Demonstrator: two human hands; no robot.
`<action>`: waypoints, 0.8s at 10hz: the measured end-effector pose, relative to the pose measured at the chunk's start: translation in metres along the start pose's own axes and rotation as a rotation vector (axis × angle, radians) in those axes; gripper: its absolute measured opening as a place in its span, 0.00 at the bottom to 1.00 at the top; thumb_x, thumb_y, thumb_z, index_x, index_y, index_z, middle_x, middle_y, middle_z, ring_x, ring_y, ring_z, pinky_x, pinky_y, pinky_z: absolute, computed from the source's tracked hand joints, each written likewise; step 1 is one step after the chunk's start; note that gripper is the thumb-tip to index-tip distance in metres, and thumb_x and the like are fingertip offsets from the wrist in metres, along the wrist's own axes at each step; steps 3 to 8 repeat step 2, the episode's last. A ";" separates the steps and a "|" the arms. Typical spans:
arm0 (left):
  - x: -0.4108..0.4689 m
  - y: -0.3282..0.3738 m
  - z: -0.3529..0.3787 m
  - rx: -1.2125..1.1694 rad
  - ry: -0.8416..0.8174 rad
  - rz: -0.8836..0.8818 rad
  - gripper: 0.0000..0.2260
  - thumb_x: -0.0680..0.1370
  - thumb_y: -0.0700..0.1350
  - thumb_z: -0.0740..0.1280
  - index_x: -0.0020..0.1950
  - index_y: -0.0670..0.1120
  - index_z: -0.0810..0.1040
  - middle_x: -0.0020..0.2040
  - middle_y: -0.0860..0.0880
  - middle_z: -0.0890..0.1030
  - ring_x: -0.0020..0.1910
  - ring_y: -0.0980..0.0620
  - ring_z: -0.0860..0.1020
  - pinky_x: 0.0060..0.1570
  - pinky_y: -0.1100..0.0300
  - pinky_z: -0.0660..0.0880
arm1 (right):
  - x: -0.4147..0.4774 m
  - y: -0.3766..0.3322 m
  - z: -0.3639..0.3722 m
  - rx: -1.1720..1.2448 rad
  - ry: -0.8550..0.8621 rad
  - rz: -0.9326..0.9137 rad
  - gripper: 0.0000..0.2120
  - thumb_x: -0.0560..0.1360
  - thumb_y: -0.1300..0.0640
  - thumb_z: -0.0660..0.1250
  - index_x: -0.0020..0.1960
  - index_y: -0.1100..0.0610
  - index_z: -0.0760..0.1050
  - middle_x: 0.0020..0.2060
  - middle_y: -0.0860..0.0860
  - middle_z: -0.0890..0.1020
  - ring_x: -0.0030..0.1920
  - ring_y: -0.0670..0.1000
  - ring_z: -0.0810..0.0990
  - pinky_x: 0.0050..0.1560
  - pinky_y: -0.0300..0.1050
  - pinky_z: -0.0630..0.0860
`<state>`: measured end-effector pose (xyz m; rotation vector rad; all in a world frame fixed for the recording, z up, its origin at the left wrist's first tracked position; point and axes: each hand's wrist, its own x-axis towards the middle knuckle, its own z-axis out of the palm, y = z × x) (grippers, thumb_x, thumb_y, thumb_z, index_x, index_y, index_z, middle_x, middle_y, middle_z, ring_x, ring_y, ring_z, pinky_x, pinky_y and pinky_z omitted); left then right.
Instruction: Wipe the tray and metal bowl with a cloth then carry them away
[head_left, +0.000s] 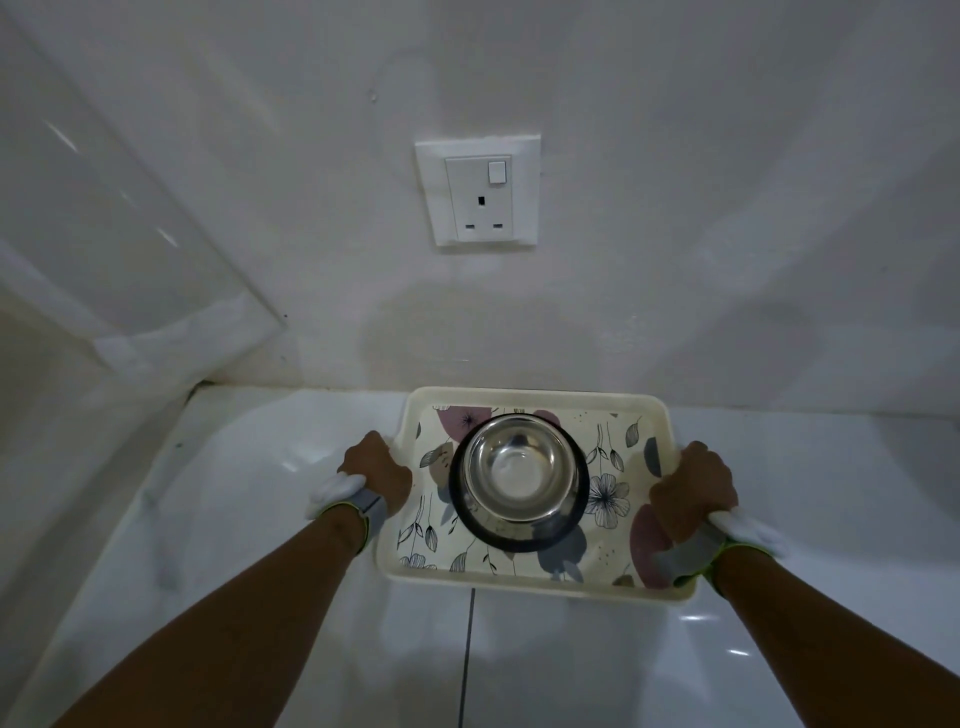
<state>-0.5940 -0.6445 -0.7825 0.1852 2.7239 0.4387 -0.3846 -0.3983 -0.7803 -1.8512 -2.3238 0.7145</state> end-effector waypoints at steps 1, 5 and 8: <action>-0.004 -0.001 -0.001 0.051 -0.005 0.012 0.11 0.76 0.48 0.66 0.53 0.43 0.71 0.53 0.41 0.79 0.49 0.40 0.78 0.47 0.53 0.75 | -0.003 0.009 -0.012 0.003 -0.187 -0.133 0.16 0.72 0.50 0.65 0.51 0.63 0.74 0.46 0.59 0.79 0.46 0.61 0.78 0.43 0.50 0.75; -0.034 -0.010 -0.022 0.013 -0.001 0.064 0.19 0.78 0.55 0.62 0.63 0.45 0.69 0.57 0.43 0.77 0.53 0.40 0.78 0.52 0.51 0.75 | -0.013 0.046 -0.073 -0.081 -0.309 -0.247 0.28 0.73 0.34 0.58 0.38 0.59 0.78 0.33 0.54 0.80 0.34 0.55 0.79 0.37 0.44 0.72; -0.034 -0.010 -0.022 0.013 -0.001 0.064 0.19 0.78 0.55 0.62 0.63 0.45 0.69 0.57 0.43 0.77 0.53 0.40 0.78 0.52 0.51 0.75 | -0.013 0.046 -0.073 -0.081 -0.309 -0.247 0.28 0.73 0.34 0.58 0.38 0.59 0.78 0.33 0.54 0.80 0.34 0.55 0.79 0.37 0.44 0.72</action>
